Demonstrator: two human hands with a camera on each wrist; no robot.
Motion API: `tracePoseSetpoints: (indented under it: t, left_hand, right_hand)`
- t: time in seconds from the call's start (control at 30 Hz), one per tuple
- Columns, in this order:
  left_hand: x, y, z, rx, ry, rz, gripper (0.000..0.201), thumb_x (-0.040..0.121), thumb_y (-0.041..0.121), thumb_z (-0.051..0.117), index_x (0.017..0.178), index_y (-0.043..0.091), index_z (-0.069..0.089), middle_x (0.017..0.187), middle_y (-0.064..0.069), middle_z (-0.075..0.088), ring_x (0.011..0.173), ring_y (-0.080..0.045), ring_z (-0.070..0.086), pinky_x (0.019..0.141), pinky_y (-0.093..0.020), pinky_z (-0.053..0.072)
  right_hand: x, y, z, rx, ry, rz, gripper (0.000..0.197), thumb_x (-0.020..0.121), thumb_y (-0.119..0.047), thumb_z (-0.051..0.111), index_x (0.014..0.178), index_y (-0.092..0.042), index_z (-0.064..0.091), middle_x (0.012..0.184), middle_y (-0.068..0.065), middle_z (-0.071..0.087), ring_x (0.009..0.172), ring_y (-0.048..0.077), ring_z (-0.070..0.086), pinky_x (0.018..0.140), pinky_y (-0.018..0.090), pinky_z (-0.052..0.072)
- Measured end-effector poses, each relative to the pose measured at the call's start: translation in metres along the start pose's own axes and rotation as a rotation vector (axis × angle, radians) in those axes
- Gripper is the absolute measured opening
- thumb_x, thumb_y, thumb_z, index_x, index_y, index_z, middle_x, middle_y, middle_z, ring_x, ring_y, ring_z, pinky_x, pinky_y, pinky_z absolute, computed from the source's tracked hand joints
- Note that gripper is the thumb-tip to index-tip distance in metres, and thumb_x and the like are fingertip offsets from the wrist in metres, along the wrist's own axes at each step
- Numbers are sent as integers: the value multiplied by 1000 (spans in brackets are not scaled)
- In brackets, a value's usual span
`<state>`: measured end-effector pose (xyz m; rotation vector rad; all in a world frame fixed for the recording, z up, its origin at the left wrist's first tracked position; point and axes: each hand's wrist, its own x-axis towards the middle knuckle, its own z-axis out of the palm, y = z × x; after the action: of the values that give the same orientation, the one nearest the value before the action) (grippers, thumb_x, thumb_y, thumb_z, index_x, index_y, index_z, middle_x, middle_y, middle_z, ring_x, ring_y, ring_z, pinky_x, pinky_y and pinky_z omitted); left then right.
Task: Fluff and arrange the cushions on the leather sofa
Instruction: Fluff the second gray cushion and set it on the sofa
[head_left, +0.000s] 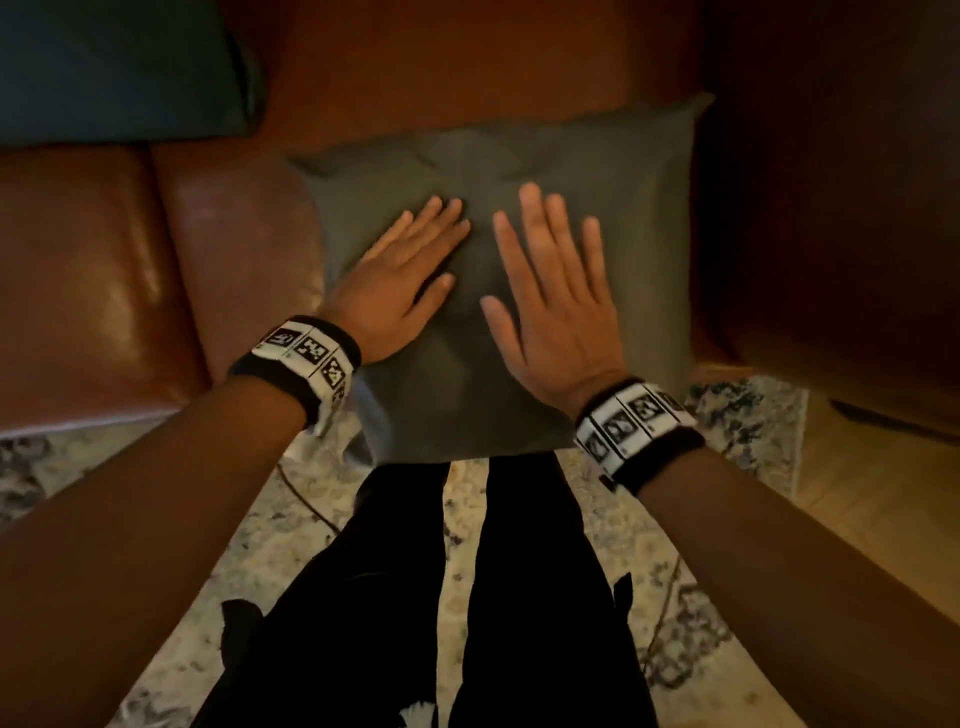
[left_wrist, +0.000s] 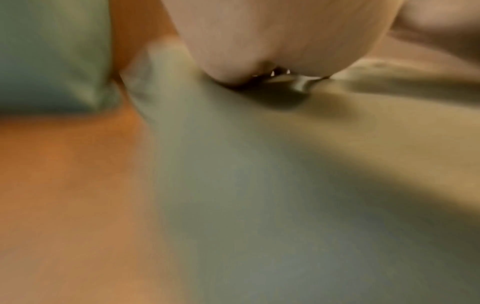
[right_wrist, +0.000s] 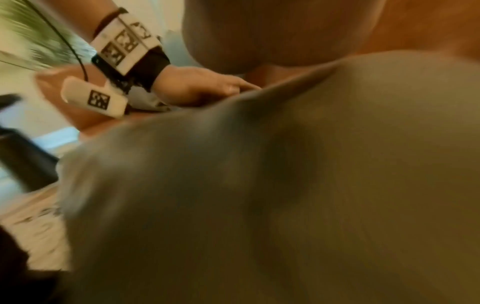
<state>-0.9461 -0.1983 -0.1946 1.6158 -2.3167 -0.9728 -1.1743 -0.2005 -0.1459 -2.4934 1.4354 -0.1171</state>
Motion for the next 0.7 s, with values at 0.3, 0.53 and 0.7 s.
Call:
tracePoseSetpoints:
  t: [0.3,0.53,0.7]
  left_hand:
    - [-84,24,19,69,199,-457,68,109,43,33,163,5,16,171,-17,8,158,-31,1,128,-31,-6]
    - [-127,79,101,-59,230,-673,86,101,66,30,163,8,13,171,-12,2,159,-30,-1,128,-52,12]
    - [-245,79,139,-168,125,-1020,94,99,72,6,162,2,-2,170,-18,-8,159,-24,-11,127,-53,15]
  right_hand:
    - [32,14,36,-137,-195,-93,67,110,-50,27,166,-12,20,173,12,14,161,30,11,128,59,4]
    - [48,31,52,-148,-177,-121,70,110,-51,24,167,-12,14,174,14,11,161,32,9,128,60,7]
    - [49,28,60,-196,-186,-108,70,110,-50,17,167,-9,8,174,15,6,161,32,4,127,62,5]
